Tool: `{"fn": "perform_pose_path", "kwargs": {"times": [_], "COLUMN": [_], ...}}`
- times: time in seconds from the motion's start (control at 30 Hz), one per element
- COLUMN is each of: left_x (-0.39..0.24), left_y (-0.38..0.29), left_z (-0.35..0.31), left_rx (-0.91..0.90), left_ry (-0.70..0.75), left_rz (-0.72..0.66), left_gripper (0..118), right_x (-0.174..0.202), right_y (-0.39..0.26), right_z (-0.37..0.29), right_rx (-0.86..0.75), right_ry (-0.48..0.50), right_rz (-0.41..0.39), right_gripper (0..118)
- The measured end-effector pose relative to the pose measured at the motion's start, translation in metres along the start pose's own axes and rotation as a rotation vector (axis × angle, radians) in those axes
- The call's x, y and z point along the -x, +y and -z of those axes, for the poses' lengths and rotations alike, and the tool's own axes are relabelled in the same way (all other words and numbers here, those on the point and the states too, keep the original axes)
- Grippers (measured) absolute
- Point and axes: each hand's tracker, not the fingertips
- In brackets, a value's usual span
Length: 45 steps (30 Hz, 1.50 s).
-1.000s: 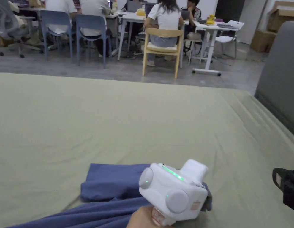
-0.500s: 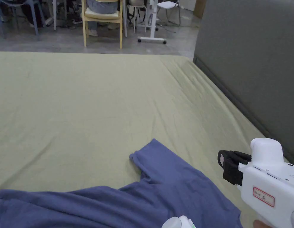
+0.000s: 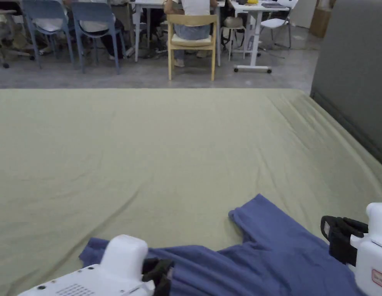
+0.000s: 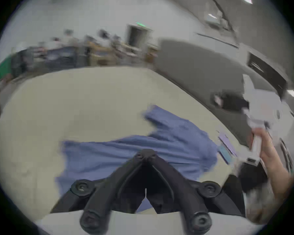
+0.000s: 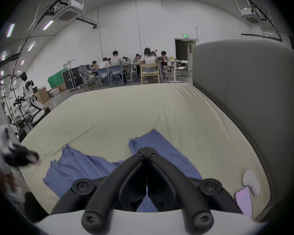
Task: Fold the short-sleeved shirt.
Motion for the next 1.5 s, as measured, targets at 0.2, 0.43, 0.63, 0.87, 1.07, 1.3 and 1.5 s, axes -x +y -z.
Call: {"fn": "perform_pose_path", "kwargs": {"times": [0.2, 0.43, 0.63, 0.87, 1.07, 1.3, 1.5], "left_x": [0.04, 0.089, 0.165, 0.167, 0.121, 0.089, 0.082], "left_y": [-0.035, 0.01, 0.03, -0.006, 0.004, 0.03, 0.033], "left_z": [-0.074, 0.015, 0.177, 0.232, 0.211, 0.132, 0.113], "left_rx": [0.021, 0.043, 0.359, 0.479, 0.469, 0.259, 0.226], "left_ry": [0.312, 0.229, 0.283, 0.323, 0.258, 0.158, 0.177], "left_rz": [-0.04, -0.066, -0.227, -0.051, 0.098, -0.038, -0.114], "left_gripper": [0, 32, 94, 82, 7, 7, 7], "right_x": [0.032, 0.034, 0.021, 0.011, 0.002, -0.028, -0.068], "right_y": [-0.028, -0.024, -0.021, -0.032, -0.043, 0.009, 0.011], "right_z": [-0.007, -0.006, 0.012, 0.04, 0.061, 0.093, 0.209], "right_rx": [0.041, 0.063, 0.102, 0.175, 0.226, 0.267, 0.577], "right_ry": [0.02, 0.029, -0.003, -0.038, -0.047, -0.072, -0.044], "right_rz": [-0.051, -0.068, -0.083, -0.089, -0.049, 0.002, 0.111], "right_gripper": [3, 3, 3, 3, 3, 118, 118]}}
